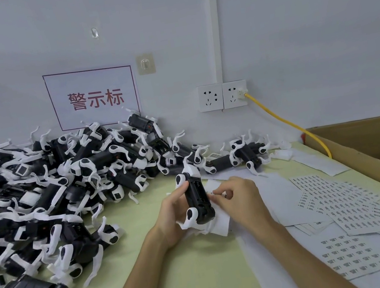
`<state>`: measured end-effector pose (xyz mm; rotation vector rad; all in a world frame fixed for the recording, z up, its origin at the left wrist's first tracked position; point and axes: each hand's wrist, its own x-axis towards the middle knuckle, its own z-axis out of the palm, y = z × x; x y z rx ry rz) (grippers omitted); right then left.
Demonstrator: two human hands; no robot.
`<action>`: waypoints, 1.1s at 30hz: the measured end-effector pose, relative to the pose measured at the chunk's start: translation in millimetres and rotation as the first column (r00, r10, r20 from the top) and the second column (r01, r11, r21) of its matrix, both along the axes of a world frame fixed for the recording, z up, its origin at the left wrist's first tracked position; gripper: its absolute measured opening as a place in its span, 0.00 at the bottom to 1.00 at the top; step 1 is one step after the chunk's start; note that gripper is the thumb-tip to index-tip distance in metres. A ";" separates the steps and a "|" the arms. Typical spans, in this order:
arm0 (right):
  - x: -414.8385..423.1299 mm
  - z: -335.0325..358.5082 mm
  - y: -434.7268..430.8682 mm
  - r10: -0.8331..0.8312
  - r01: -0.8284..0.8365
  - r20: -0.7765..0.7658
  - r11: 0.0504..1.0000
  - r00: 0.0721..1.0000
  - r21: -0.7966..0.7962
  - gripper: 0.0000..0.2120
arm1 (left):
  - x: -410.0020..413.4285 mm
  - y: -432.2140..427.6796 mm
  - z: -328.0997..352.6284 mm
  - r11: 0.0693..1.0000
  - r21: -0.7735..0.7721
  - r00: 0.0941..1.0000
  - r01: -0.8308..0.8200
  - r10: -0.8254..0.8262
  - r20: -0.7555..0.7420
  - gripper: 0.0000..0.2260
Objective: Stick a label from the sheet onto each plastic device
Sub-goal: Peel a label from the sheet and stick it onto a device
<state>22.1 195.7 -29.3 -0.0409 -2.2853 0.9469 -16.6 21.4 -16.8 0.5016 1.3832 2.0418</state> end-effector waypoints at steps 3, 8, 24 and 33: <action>1.2 1.0 -0.7 0.040 -0.041 0.013 0.996 0.999 0.084 0.04 | -1.4 0.2 -0.2 0.998 -0.026 0.999 -0.050 0.050 0.000 0.25; 2.1 2.6 -3.9 0.042 -0.050 0.071 0.994 0.997 0.102 0.07 | -1.8 1.2 0.3 0.994 -0.074 0.996 -0.081 0.083 0.022 0.27; 4.4 8.8 -1.4 0.080 -0.064 0.129 0.990 0.988 -0.125 0.08 | 1.8 2.3 5.2 0.996 -0.040 0.997 -0.074 0.074 0.012 0.24; 4.1 10.1 1.2 0.054 -0.022 0.171 0.983 0.984 -0.183 0.10 | 3.1 1.8 6.5 0.995 -0.056 0.996 -0.086 0.086 -0.004 0.24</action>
